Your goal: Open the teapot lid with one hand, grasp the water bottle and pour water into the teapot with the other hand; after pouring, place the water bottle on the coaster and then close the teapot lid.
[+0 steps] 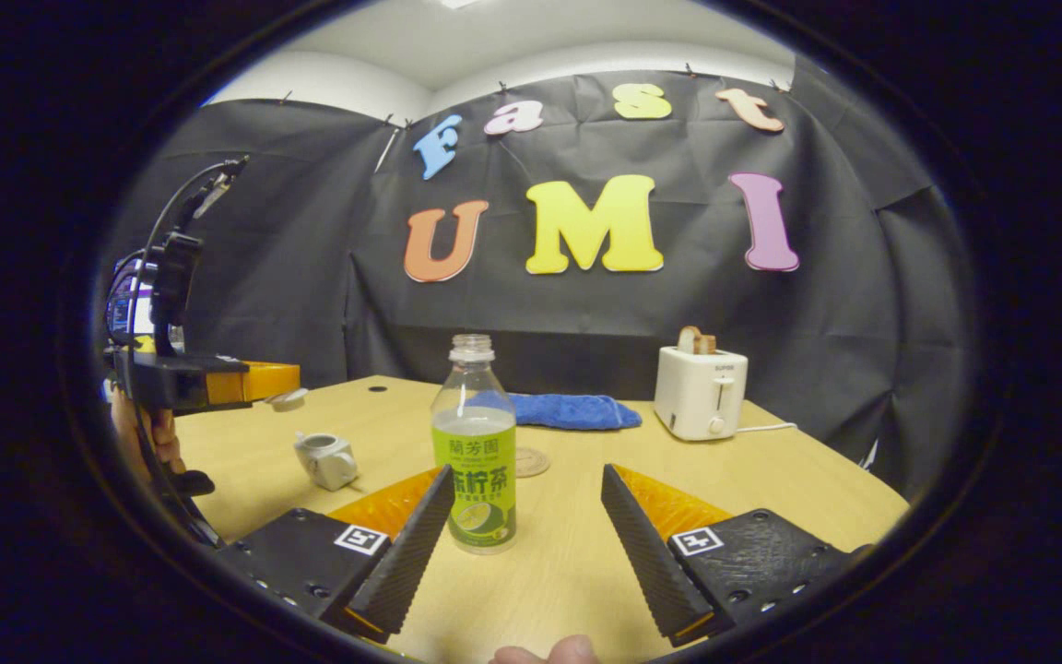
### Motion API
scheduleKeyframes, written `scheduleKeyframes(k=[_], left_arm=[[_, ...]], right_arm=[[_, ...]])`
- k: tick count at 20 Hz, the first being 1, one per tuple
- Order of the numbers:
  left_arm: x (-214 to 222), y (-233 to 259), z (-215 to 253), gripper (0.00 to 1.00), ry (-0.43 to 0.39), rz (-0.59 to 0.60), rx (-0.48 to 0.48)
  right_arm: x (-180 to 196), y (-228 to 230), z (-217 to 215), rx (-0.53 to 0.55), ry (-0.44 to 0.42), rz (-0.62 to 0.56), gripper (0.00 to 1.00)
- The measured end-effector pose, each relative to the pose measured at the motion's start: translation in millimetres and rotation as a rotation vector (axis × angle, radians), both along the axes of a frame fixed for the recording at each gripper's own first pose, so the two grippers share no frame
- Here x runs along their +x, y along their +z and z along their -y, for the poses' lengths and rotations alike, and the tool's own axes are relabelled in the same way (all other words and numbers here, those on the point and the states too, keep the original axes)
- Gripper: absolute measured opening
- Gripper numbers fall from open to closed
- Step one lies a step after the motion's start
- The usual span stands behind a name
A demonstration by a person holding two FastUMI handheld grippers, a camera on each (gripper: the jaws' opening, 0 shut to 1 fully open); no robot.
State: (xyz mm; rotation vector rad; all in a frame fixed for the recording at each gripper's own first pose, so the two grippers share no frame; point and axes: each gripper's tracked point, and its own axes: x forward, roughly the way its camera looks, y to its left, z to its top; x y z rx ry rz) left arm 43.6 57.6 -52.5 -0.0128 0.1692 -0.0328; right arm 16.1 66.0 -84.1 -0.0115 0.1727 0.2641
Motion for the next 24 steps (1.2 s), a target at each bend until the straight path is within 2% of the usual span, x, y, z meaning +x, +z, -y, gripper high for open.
scheduleKeyframes(k=[7,12,13,15,17,18,20,24], left_arm=[[-19.5,0.2,-18.3,0.02,0.024,-0.003,-0.011],[-22.0,1.7,-28.4,0.02,0.04,0.003,-0.024],[-21.9,0.1,-30.6,0.03,0.043,0.001,-0.023],[-21.7,-0.5,-32.9,0.03,0.046,-0.001,-0.026],[-21.6,-0.8,-32.9,0.02,0.04,-0.002,-0.03],[-21.1,-1.8,-33.7,0.03,0.037,-0.005,-0.03],[-21.6,-2.7,-37.2,0.03,0.034,-0.005,-0.034],[-21.4,-1.8,-45.5,0.02,0.03,0.005,-0.035]], right_arm=[[33.3,-17.2,-39.0,0.007,0.013,-0.03,0.96],[48.6,-22.2,-48.7,0.004,-0.004,-0.045,0.96],[47.5,-20.5,-47.1,0.004,-0.007,-0.043,0.94],[46.9,-16.0,-48.0,0.007,-0.015,-0.032,0.84],[48.4,-14.3,-51.1,-0.006,-0.012,-0.031,0.81],[47.2,-12.7,-52.8,-0.022,-0.001,-0.031,0.74],[49.6,-3.9,-56.9,-0.078,0.023,-0.01,0.71],[61.2,16.8,-65.7,-0.261,0.072,0.05,0.71]])
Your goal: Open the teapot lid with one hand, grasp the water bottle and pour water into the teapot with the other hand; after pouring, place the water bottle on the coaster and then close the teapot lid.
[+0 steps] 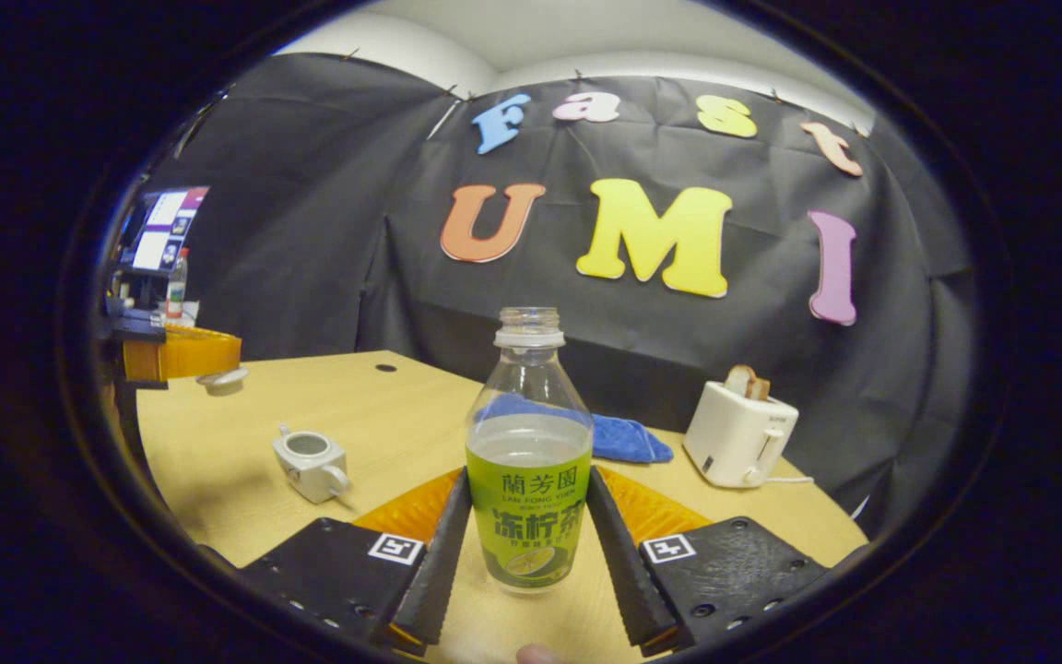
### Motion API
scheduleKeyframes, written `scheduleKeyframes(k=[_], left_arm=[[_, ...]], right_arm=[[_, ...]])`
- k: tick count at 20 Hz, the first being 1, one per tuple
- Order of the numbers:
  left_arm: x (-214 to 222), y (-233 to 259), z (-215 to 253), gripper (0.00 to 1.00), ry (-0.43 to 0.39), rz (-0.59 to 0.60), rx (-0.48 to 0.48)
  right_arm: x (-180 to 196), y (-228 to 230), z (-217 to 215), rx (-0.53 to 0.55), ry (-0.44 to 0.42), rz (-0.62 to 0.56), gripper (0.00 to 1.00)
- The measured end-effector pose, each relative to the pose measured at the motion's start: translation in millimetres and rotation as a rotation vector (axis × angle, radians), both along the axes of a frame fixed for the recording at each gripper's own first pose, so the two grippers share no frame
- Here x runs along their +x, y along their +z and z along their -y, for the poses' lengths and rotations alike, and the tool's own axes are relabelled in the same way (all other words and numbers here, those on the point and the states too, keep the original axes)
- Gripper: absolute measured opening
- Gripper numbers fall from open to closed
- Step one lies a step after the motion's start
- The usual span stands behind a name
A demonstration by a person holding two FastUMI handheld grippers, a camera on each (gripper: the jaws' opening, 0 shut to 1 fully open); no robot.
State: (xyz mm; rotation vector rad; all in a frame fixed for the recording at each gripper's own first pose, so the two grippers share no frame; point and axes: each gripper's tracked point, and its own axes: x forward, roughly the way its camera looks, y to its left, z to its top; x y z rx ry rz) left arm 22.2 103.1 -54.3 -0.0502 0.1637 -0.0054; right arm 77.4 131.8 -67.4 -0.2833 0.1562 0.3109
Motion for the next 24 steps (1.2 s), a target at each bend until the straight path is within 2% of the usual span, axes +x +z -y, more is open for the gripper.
scheduleKeyframes(k=[8,18,24], left_arm=[[-2.0,0.0,-25.9,0.02,0.013,0.01,-0.007],[-5.1,-2.2,-51.9,0.03,0.044,0.008,-0.029],[-6.2,-4.9,-58.6,0.02,0.049,0.002,-0.032]], right_arm=[[31.6,0.2,-33.5,-0.61,0.124,0.171,0.68],[34.1,-4.8,-74.2,-1.092,0.241,0.432,0.68],[54.8,-0.4,-89.3,-1.306,0.302,0.519,0.68]])
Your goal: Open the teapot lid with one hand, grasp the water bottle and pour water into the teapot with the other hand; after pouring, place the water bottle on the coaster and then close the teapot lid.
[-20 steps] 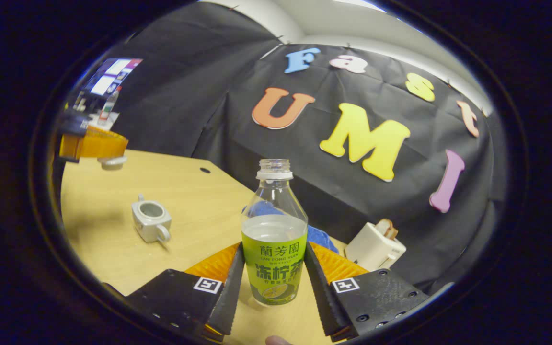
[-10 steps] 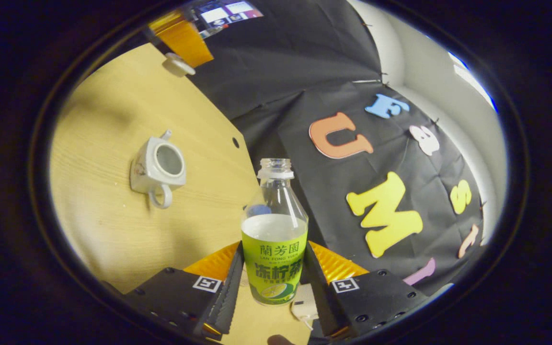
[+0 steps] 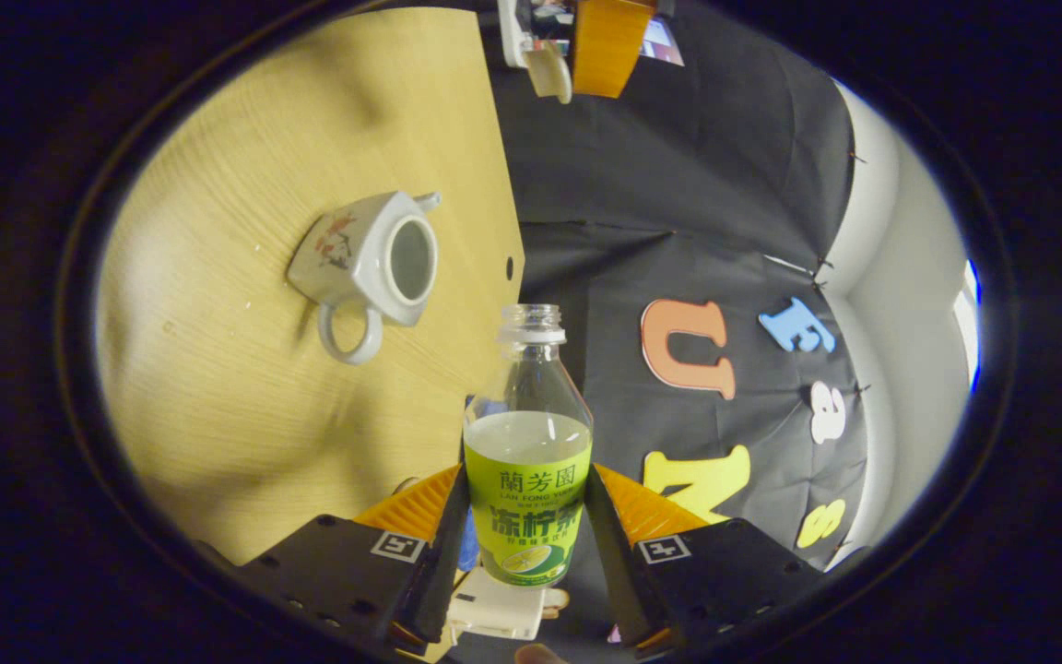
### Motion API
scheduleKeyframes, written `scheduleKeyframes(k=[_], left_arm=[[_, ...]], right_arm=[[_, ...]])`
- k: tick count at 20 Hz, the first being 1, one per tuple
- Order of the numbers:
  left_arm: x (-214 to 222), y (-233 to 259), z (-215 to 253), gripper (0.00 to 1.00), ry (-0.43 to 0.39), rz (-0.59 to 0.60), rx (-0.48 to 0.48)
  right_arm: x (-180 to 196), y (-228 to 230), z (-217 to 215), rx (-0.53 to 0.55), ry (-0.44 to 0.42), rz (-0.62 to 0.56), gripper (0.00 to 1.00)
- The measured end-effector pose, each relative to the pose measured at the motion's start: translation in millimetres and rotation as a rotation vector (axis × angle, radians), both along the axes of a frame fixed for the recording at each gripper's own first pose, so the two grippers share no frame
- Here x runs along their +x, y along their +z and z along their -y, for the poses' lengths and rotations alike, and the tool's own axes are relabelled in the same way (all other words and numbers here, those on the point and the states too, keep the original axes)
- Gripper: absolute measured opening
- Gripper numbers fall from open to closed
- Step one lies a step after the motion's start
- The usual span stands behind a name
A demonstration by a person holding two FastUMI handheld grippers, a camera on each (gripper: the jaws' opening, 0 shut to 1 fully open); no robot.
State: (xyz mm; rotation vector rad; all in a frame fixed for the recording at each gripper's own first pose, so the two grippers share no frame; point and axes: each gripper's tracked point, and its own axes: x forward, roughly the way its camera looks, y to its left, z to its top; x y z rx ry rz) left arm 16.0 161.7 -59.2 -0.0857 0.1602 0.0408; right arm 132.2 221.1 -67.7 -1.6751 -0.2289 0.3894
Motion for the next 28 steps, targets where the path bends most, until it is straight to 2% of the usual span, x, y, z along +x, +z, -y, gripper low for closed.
scheduleKeyframes(k=[4,11,28], left_arm=[[0.5,-2.5,-4.8,0.03,0.007,-0.008,-0.007],[0.3,-6.6,-8.0,0.02,0.009,-0.021,-0.008],[-0.5,-9.9,-12.3,0.03,0.006,-0.035,-0.008]], right_arm=[[1.6,-0.6,-8.7,-0.168,0.044,0.077,0.68],[-1.5,8.7,-17.5,-0.312,0.107,0.169,0.69],[-7.8,20.7,-30.7,-0.499,0.194,0.321,0.68]])
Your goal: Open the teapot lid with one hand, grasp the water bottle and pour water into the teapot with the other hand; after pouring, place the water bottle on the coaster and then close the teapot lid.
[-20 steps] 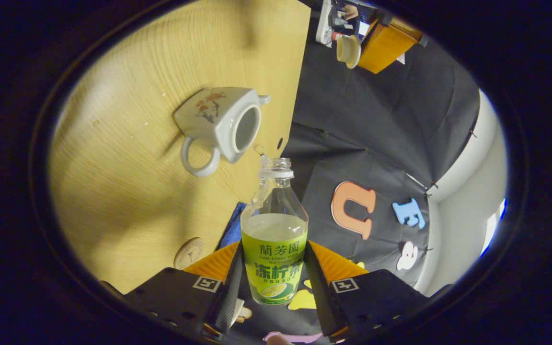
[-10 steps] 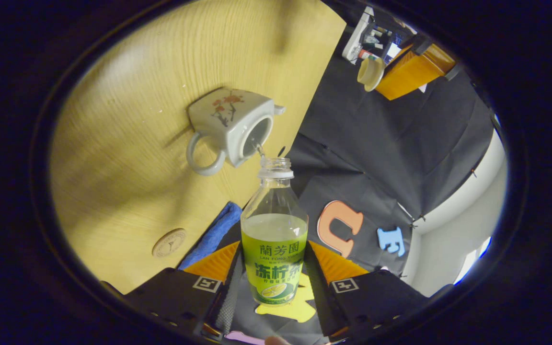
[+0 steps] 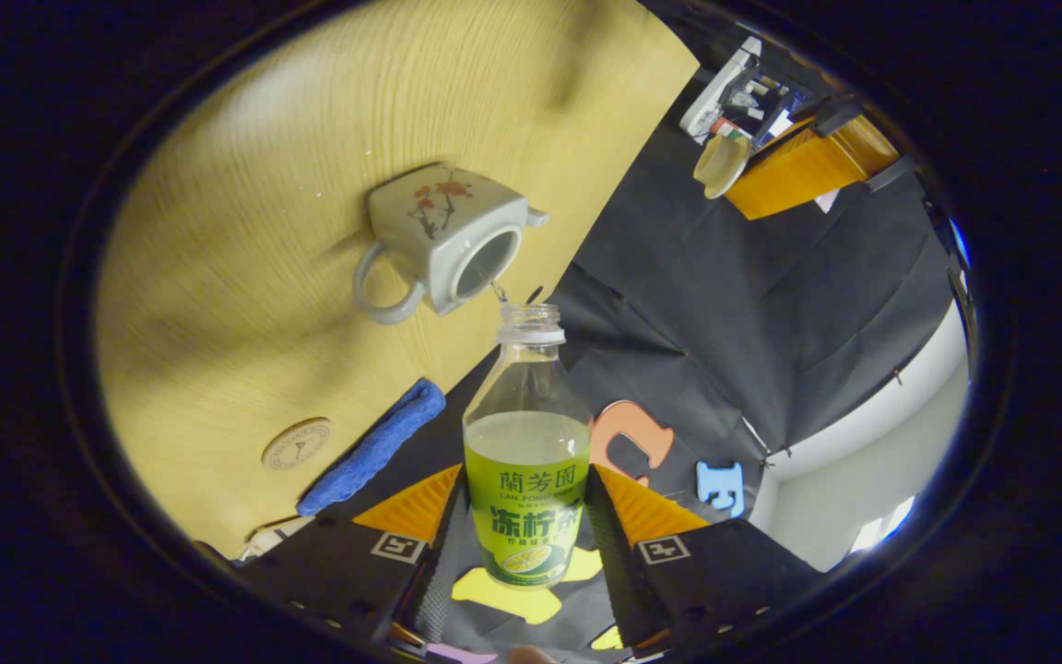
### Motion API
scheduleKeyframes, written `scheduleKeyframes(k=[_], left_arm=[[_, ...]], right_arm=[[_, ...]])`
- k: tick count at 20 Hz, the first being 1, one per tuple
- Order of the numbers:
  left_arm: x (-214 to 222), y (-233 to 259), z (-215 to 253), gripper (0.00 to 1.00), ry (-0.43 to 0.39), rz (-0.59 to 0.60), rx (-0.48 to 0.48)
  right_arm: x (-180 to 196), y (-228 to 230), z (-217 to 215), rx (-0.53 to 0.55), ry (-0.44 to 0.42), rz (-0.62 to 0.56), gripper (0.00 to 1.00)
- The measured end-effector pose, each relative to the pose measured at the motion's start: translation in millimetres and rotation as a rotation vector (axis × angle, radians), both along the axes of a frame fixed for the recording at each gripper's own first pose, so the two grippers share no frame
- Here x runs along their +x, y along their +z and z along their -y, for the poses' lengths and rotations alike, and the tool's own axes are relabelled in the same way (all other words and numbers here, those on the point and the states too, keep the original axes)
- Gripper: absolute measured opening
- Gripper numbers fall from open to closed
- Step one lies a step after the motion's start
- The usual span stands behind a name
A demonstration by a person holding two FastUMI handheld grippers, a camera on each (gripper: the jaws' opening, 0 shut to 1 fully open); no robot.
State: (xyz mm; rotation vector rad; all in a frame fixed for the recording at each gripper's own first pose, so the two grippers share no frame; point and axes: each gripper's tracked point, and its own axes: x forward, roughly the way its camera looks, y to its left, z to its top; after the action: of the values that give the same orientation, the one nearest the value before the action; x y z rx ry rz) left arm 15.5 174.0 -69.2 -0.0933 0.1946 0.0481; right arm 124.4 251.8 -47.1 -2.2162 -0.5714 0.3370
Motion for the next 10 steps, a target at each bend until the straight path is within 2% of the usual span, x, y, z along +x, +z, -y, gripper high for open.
scheduleKeyframes(k=[10], left_arm=[[-1.3,0.3,-1.4,0.02,0.001,-0.004,0.001]], right_arm=[[-10.9,-2.5,-2.6,-0.027,0.015,0.022,0.68]])
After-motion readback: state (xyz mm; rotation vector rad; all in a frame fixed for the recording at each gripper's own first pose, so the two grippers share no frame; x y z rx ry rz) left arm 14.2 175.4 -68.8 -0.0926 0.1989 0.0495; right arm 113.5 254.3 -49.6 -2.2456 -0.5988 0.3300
